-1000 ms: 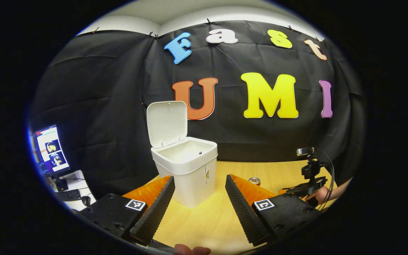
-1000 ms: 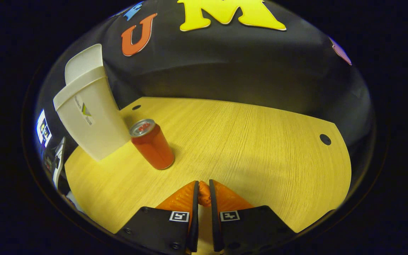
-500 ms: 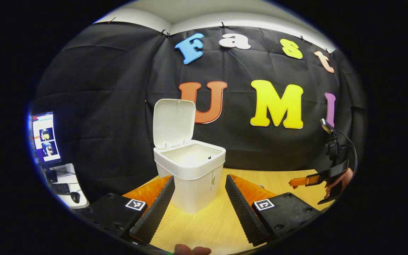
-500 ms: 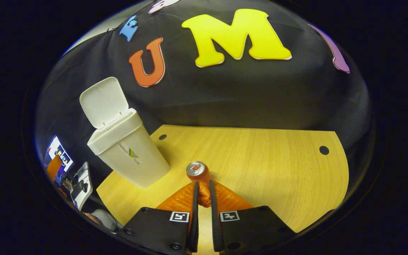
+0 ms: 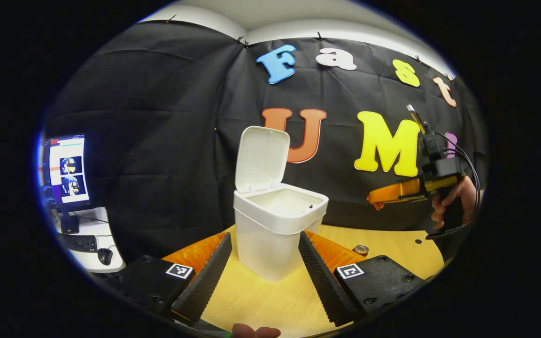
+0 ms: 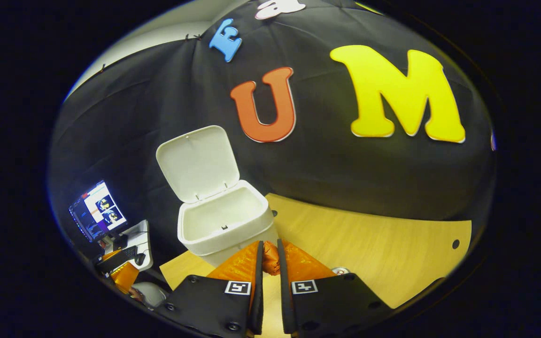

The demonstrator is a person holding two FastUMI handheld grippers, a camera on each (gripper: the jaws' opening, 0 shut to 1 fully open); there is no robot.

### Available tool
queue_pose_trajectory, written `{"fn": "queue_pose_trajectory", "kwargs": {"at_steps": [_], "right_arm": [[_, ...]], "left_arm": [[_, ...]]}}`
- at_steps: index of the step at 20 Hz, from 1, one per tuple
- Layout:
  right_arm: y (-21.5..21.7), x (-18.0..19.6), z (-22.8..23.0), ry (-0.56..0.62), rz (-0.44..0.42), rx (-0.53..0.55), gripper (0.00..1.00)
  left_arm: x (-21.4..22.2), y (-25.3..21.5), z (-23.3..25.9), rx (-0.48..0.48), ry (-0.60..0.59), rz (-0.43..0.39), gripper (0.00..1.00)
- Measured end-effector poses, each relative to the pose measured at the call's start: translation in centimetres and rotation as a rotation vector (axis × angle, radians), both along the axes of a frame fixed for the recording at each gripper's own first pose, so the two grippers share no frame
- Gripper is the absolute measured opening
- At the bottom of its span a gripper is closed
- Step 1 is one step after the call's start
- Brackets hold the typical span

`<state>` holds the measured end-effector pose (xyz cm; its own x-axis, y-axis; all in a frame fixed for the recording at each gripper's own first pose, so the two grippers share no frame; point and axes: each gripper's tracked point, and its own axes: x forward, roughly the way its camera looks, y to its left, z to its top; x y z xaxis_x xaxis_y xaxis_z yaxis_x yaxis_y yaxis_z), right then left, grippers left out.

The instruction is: Press the lid of the desktop garbage bin to open it, pick up the crumpled paper on the desktop and throw it into the bin, then pick up the pop can on the desktop and drop it into the bin, and finally close the garbage bin lid.

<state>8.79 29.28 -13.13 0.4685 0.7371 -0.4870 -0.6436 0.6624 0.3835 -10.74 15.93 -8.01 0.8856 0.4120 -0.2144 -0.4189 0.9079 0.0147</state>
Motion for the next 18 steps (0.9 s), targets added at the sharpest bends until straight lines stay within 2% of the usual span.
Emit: {"fn": "queue_pose_trajectory", "kwargs": {"at_steps": [4,7,8,9,10,11,14,15,17,18], "right_arm": [[6.9,-0.1,1.0,-0.047,0.071,0.011,0.16],[10.2,-0.7,0.4,-0.057,0.113,-0.013,0.17],[11.1,-0.7,0.0,-0.055,0.120,-0.021,0.17],[12.0,-0.6,-0.4,-0.061,0.125,-0.029,0.17],[12.8,-0.2,-0.9,-0.072,0.129,-0.044,0.17],[13.5,0.1,-1.4,-0.086,0.137,-0.060,0.17],[15.1,1.1,-3.2,-0.114,0.159,-0.125,0.17],[15.5,1.2,-3.8,-0.113,0.162,-0.139,0.17],[16.1,1.4,-4.7,-0.104,0.154,-0.157,0.17],[16.4,1.5,-5.1,-0.102,0.154,-0.163,0.17]], "left_arm": [[-2.0,2.0,0.5,-0.006,-0.010,0.048,0.95],[-3.7,3.7,1.0,0.009,-0.013,0.090,0.95],[-4.1,4.1,1.1,0.016,-0.014,0.100,0.95],[-4.4,4.6,1.1,0.018,-0.009,0.110,1.00],[-4.9,5.0,1.0,0.019,-0.004,0.120,0.95],[-5.2,5.4,1.0,0.019,-0.002,0.126,0.95],[-5.9,6.4,1.1,0.018,-0.018,0.150,0.95],[-6.1,6.6,1.0,0.012,-0.016,0.155,1.00],[-6.5,6.9,0.6,0.003,-0.009,0.160,1.00],[-6.5,7.1,0.6,0.003,-0.013,0.163,0.95]]}}
